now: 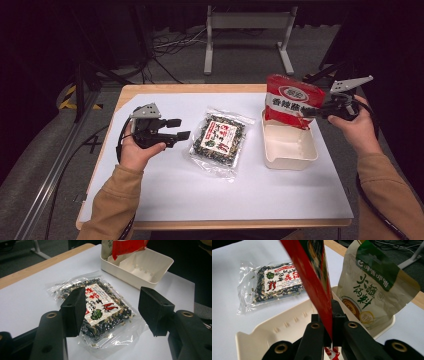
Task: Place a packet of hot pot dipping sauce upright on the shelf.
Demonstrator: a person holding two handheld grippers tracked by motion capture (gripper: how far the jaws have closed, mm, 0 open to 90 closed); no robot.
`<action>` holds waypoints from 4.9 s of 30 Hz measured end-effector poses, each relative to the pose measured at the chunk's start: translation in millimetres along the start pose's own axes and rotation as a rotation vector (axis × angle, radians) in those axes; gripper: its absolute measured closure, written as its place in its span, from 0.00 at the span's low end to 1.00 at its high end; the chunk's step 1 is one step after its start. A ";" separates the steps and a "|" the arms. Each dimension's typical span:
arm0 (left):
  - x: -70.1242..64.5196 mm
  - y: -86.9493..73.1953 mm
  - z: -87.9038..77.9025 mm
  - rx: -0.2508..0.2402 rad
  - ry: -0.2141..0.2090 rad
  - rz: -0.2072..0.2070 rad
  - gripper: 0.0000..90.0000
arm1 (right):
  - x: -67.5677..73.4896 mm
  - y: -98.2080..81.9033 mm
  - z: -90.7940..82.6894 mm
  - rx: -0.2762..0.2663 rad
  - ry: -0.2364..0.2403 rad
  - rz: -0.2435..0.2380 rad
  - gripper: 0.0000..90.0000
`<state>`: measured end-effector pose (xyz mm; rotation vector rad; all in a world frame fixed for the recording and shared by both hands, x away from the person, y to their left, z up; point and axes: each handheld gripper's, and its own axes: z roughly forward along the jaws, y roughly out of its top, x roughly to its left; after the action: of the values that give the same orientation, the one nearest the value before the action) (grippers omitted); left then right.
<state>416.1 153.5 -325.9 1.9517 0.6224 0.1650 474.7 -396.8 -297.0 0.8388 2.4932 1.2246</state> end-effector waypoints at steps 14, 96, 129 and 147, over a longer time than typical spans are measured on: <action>1.5 -1.7 0.7 0.003 -0.005 -0.007 0.45 | -7.8 -0.4 19.9 0.036 -0.034 -0.012 0.99; 3.8 -3.4 3.2 -0.002 -0.026 -0.022 0.46 | -3.2 -22.7 69.0 0.054 -0.248 0.002 0.94; 3.8 -2.6 4.7 -0.003 -0.042 -0.027 0.46 | 4.9 -24.7 73.3 0.294 -0.374 -0.035 0.78; 4.7 -2.5 7.7 0.002 -0.043 -0.028 0.46 | 6.8 -19.5 61.9 0.200 -0.367 -0.036 0.90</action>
<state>422.2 150.4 -332.3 1.9428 0.6218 0.1043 489.2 -362.2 -350.4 0.9622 2.3374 0.7368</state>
